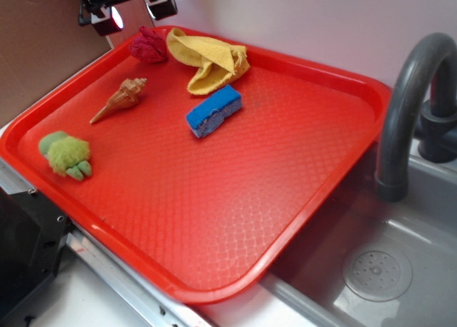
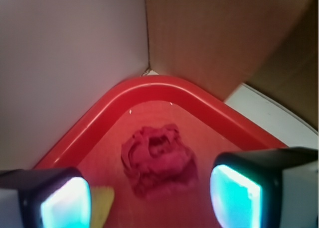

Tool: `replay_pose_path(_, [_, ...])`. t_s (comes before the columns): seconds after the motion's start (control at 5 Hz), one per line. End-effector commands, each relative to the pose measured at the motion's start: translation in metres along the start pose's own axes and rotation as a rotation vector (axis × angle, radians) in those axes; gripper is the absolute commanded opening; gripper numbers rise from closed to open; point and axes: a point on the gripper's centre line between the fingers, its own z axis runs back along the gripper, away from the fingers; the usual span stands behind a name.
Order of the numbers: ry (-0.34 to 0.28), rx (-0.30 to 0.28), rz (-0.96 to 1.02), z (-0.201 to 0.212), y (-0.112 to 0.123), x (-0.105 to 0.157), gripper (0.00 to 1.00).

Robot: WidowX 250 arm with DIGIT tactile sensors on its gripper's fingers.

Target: Grab the red paper.

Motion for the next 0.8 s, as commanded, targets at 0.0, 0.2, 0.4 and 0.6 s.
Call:
replay_pose_path(0.0, [0.043,-0.012,0.029,-0.026,0.020,0.031,1.00])
replay_pose_path(0.2, [0.071,-0.002,0.017,-0.037,0.020,0.029,1.00])
replay_pose_path(0.4, [0.121,-0.022,-0.005,-0.045,0.017,0.024,1.00])
replay_pose_path(0.6, [0.103,-0.007,0.005,-0.044,0.015,0.019,0.00])
